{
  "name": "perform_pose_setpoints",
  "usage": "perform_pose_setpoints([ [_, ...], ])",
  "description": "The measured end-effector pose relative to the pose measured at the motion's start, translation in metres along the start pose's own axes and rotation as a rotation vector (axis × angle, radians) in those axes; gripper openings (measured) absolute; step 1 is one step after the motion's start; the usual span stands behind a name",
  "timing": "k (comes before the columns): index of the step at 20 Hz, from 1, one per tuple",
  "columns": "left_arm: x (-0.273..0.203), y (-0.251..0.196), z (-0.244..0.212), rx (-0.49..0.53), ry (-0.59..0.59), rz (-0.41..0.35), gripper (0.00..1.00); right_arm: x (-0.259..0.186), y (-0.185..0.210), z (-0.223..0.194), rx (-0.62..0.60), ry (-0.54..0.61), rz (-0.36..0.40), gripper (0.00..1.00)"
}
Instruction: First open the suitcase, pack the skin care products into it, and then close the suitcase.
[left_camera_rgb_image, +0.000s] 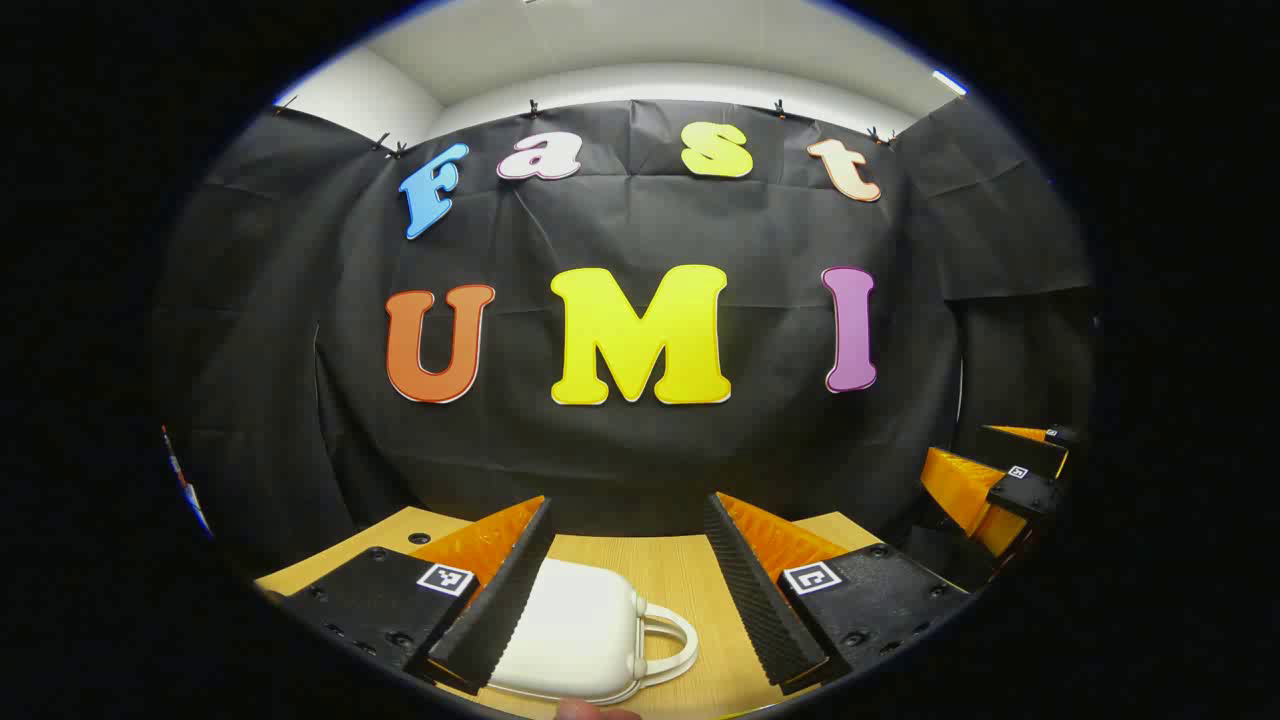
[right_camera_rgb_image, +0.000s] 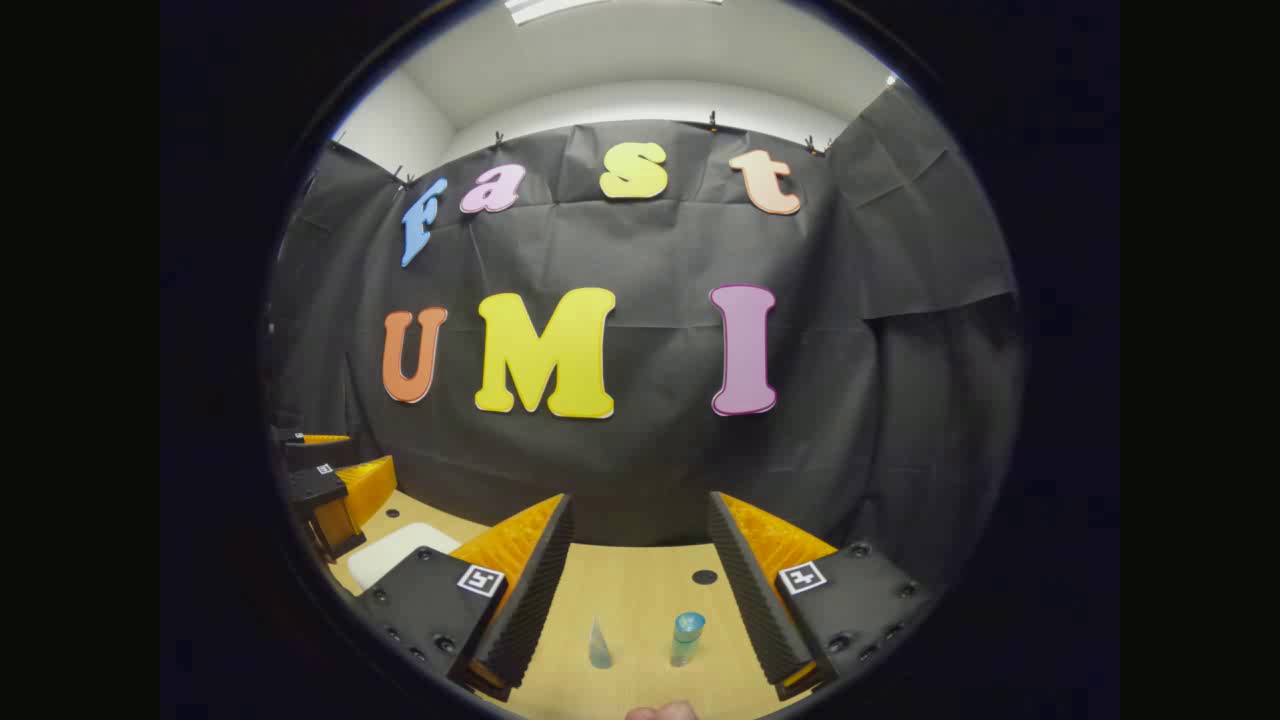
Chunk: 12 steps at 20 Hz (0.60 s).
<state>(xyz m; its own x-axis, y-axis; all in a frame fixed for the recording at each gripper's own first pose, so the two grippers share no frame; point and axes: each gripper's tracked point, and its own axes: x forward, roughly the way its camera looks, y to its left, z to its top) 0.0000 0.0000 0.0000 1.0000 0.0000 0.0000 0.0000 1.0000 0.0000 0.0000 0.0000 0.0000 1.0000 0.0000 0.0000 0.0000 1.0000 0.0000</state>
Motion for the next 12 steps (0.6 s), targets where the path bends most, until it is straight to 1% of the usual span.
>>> perform_pose_setpoints([
  [9, 0.001, 0.0, -0.006, -0.006, 0.018, -0.002, 0.96, -0.001, 0.003, -0.004, -0.013, 0.011, 0.005, 0.81],
  [12, 0.003, -0.004, -0.012, -0.003, 0.027, -0.02, 0.96, 0.002, -0.001, -0.009, -0.005, 0.024, 0.003, 0.81],
])
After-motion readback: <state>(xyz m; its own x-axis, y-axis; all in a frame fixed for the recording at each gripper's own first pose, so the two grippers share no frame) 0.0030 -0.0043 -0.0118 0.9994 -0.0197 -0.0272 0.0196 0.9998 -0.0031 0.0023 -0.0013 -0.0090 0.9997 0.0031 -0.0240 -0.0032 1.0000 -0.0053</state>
